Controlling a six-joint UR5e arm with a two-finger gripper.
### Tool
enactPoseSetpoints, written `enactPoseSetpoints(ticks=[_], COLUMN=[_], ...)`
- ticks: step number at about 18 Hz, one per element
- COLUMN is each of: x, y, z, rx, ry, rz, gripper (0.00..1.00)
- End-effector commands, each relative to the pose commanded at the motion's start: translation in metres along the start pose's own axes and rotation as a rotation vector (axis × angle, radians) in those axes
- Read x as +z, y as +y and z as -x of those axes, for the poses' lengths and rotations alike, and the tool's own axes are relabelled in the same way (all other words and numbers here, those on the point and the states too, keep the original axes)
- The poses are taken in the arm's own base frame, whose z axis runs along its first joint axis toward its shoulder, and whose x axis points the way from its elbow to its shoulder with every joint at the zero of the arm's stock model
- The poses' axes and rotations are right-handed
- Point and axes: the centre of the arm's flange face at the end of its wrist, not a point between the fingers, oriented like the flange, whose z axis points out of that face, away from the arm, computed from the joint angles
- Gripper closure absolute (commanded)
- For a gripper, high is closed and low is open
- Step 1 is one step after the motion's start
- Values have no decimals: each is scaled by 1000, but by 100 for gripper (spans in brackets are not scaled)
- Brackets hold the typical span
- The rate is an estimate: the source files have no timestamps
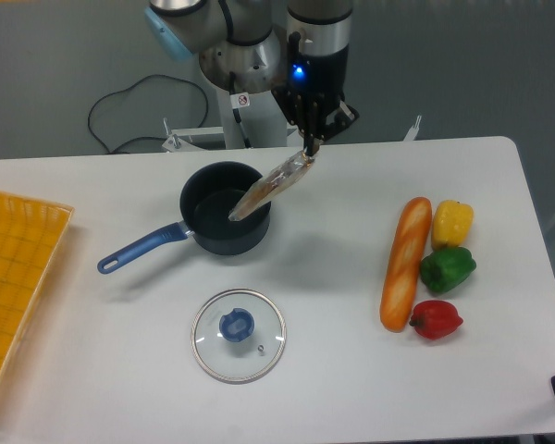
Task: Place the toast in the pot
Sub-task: 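Carry the bagged toast over the dark blue saucepan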
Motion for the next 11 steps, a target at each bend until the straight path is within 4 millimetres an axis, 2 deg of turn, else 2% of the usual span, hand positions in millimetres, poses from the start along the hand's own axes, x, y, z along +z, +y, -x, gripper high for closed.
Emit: enactPoseSetpoints(ticks=[7,11], x=[6,18], y=[9,11], z=[-23,-33], rx=[-1,-4], ry=[14,23], rz=[5,9], gripper=[94,94])
